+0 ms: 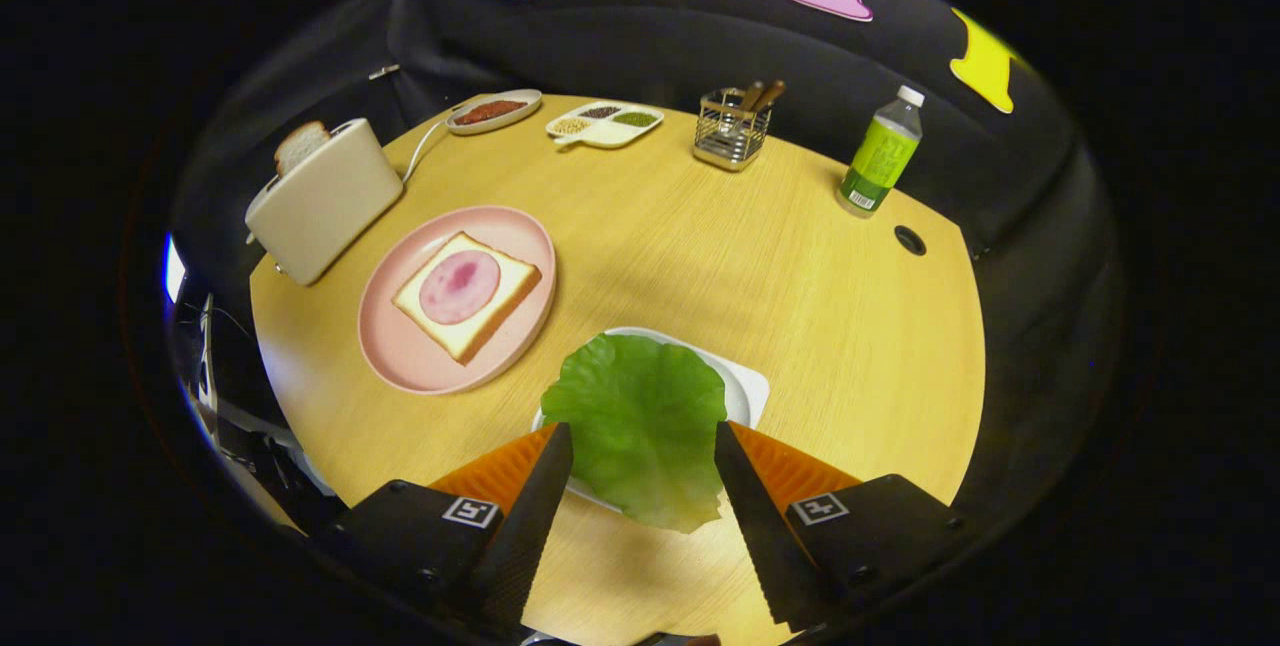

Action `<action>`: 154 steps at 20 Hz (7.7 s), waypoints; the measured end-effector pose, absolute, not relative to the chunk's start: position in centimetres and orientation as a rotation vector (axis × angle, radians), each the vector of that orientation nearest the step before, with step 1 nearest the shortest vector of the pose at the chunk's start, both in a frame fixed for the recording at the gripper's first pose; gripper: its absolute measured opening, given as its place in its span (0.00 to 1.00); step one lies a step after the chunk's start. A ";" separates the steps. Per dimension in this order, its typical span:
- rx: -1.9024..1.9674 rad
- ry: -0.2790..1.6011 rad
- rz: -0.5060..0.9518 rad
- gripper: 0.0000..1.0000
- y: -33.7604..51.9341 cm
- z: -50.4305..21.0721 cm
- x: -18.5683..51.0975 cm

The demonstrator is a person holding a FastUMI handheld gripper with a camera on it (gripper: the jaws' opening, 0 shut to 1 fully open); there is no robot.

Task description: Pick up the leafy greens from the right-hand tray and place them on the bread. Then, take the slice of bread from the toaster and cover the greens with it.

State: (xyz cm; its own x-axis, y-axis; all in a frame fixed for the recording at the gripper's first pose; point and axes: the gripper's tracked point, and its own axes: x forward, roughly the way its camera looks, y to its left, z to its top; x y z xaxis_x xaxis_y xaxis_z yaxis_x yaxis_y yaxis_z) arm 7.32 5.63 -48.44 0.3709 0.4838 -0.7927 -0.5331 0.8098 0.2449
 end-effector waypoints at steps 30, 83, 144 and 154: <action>0.078 0.952 0.636 0.08 7.5 -41.2 8.8; 0.325 0.562 1.063 0.90 38.3 -10.3 2.8; 0.807 1.014 0.580 0.08 24.0 -18.6 10.4; 0.690 1.129 0.537 0.08 23.0 -31.2 9.6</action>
